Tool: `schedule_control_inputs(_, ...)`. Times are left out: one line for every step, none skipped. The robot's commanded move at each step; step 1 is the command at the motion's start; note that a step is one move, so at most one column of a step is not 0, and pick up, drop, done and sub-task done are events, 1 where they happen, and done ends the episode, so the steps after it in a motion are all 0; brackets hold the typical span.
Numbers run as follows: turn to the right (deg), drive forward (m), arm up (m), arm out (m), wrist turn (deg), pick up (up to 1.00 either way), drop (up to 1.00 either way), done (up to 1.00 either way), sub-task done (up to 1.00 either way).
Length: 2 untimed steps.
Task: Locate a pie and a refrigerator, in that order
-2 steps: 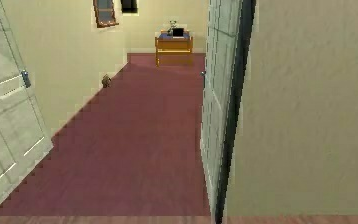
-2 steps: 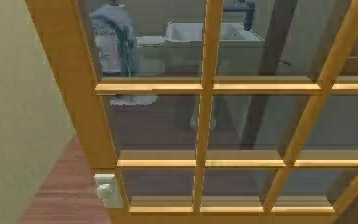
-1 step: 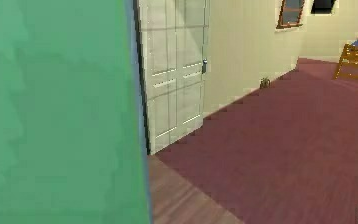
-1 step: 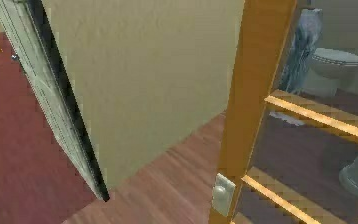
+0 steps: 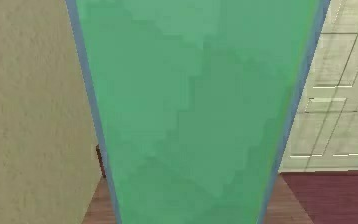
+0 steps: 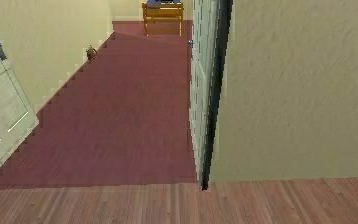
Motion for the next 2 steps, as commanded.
schedule_control_inputs(0.0,0.1,0.0,0.0,0.0,0.0,0.0,0.0,0.0)
schedule_control_inputs(45.0,0.0,0.0,0.0,0.0,0.0,0.0,0.0,0.0)
